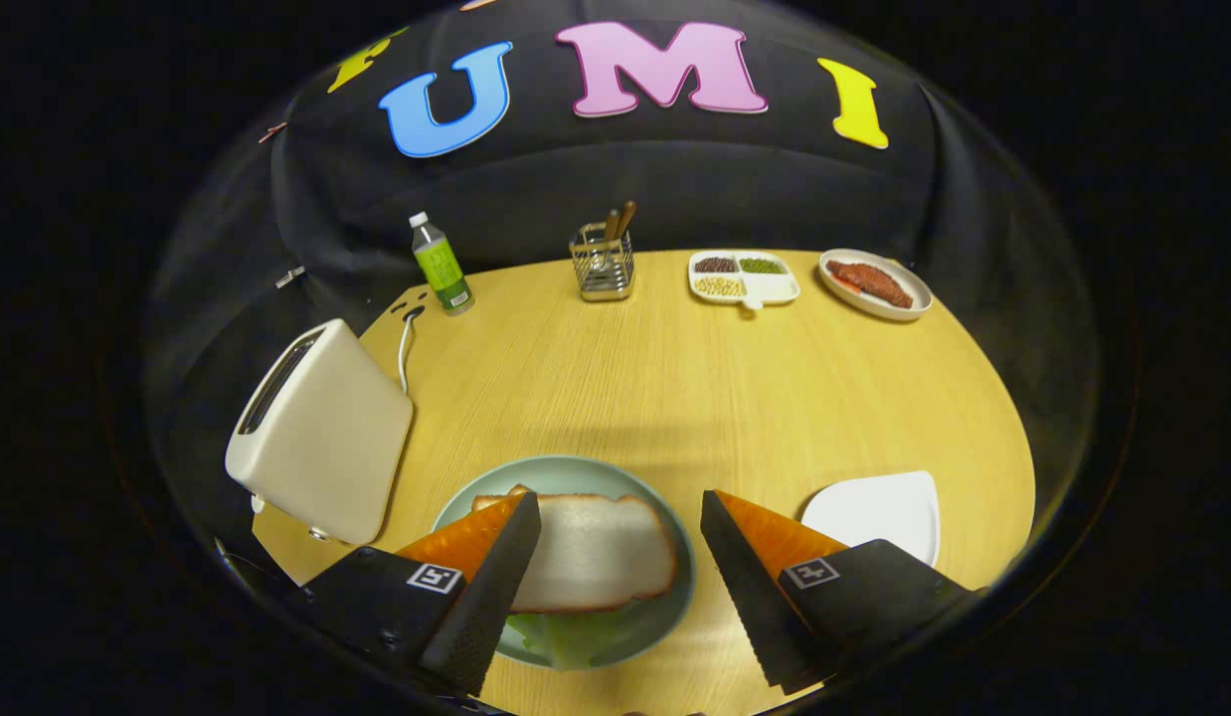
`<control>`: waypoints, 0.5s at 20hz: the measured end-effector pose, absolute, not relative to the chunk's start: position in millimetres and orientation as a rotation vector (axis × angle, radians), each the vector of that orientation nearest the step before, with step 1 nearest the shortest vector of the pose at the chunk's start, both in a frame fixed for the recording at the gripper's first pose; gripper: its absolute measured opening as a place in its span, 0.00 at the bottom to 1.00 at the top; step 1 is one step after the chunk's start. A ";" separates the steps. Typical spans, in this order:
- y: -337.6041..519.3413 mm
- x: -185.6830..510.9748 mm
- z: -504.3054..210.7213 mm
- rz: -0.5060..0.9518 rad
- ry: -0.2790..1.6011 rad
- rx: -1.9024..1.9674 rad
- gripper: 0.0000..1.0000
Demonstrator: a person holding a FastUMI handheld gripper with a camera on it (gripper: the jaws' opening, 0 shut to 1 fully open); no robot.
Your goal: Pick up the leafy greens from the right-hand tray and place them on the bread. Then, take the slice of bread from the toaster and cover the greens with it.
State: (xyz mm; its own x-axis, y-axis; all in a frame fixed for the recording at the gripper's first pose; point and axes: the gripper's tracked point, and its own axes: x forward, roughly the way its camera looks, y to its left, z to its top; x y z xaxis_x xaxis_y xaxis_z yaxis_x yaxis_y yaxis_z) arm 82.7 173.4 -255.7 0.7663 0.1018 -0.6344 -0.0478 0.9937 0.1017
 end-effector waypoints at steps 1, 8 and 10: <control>162.6 81.9 -242.1 0.065 0.657 0.064 1.00; 86.0 72.0 -135.7 -0.039 0.423 0.002 0.99; 73.5 67.7 -113.7 -0.047 0.380 0.000 0.99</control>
